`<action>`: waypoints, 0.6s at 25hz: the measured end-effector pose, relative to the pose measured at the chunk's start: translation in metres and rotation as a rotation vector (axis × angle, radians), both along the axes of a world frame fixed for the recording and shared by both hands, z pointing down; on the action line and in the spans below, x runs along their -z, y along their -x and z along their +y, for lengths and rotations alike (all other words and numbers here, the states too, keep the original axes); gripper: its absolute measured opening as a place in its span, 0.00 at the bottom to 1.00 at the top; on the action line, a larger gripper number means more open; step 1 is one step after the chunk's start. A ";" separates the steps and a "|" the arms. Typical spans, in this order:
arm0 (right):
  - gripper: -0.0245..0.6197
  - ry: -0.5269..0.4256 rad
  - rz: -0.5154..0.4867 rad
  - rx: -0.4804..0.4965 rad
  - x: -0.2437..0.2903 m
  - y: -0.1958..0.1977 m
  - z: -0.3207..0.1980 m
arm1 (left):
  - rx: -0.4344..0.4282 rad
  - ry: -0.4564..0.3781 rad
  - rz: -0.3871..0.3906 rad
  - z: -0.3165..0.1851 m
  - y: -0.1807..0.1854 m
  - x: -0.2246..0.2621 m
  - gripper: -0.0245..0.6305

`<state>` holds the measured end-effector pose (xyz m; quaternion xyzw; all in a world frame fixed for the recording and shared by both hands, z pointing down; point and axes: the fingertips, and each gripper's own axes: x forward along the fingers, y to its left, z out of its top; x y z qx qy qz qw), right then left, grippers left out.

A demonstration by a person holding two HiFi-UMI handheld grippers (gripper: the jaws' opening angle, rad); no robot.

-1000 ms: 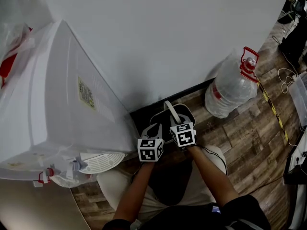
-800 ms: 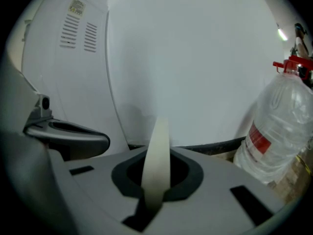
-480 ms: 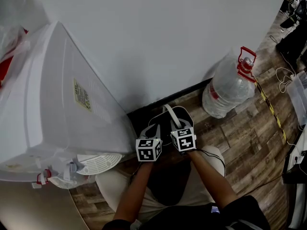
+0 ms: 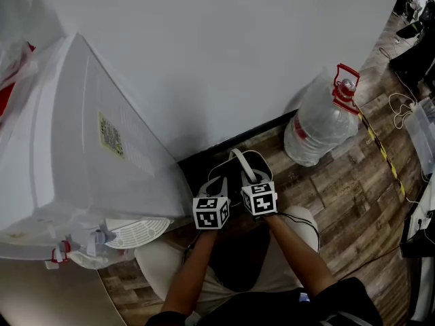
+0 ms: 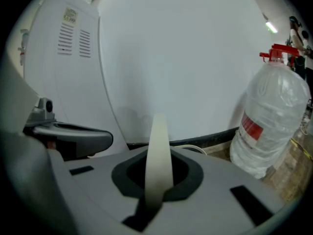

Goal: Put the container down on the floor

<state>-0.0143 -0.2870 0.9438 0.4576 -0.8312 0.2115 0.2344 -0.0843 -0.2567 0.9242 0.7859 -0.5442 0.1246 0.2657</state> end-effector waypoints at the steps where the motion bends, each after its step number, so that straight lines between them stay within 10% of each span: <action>1: 0.09 0.002 -0.003 -0.011 0.000 -0.002 -0.001 | -0.003 0.000 0.001 0.000 -0.002 0.000 0.06; 15: 0.09 0.028 -0.052 -0.113 -0.005 -0.022 -0.010 | -0.018 0.002 -0.006 0.000 -0.010 -0.003 0.06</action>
